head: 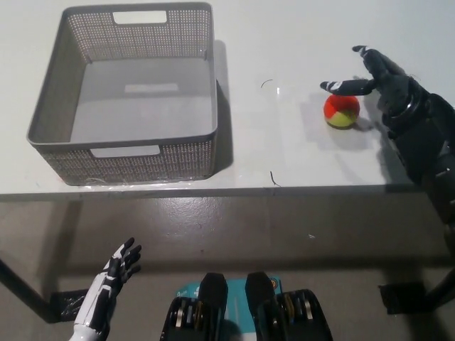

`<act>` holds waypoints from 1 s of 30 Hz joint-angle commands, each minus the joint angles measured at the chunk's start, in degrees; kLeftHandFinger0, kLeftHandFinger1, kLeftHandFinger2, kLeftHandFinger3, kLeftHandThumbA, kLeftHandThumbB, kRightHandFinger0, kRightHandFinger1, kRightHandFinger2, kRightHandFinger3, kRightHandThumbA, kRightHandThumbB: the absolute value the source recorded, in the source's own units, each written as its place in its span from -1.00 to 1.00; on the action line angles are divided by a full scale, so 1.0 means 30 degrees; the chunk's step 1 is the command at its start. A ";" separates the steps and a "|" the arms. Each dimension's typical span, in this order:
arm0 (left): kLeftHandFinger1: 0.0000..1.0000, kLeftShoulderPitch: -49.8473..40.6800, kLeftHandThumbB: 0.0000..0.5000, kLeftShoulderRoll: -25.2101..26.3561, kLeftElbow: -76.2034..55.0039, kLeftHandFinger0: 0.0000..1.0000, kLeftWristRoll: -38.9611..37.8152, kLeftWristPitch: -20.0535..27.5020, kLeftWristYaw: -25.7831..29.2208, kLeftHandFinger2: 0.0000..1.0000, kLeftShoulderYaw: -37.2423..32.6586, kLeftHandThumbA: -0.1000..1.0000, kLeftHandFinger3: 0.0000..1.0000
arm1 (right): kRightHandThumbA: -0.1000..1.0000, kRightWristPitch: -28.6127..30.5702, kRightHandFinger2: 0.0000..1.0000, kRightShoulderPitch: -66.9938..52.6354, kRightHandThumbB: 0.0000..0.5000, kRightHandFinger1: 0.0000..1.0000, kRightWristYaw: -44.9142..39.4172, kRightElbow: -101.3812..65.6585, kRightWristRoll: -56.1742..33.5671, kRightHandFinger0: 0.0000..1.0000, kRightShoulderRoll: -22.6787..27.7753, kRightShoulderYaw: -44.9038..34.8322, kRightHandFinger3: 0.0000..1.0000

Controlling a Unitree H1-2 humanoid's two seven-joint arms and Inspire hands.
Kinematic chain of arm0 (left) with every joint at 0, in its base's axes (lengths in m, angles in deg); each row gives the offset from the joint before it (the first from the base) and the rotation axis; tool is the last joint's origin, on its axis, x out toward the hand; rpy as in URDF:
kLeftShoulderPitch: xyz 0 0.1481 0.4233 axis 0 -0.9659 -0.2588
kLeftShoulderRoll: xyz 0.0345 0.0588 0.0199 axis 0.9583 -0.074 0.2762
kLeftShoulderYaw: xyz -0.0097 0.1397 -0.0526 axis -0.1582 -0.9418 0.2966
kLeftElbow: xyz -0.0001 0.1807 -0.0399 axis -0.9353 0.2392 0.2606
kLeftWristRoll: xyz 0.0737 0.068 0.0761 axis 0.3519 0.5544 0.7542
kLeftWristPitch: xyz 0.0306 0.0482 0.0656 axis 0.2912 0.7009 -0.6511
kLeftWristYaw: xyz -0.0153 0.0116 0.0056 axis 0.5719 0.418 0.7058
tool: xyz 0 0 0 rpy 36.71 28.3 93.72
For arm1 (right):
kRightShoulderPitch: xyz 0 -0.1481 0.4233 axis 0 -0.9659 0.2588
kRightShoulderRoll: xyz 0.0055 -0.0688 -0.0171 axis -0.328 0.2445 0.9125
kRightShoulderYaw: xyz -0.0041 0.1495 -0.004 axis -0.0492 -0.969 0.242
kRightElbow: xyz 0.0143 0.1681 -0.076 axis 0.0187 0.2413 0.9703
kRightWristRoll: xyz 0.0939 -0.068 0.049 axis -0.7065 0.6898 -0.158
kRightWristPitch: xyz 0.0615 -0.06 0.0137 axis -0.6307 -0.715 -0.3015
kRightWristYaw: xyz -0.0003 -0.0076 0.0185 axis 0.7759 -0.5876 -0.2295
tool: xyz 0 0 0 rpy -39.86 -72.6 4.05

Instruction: Use the right hand to pick up a tennis ball and put it into a container on the left side

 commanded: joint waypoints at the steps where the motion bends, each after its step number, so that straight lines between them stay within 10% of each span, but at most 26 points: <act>1: 1.00 0.0087 -0.12 0.0386 -0.0069 1.00 -0.0074 0.0729 -0.0314 1.00 0.0086 1.00 1.00 | 0.75 0.1086 1.00 0.1532 0.91 1.00 -0.0140 0.0172 -0.0311 1.00 0.0054 0.0270 1.00; 30: 1.00 0.0027 -0.18 0.0466 0.0111 1.00 -0.0035 0.0725 -0.0384 1.00 0.0163 1.00 1.00 | 0.80 0.1341 1.00 0.1082 0.94 1.00 -0.0121 0.3567 -0.0326 1.00 0.0313 0.1811 1.00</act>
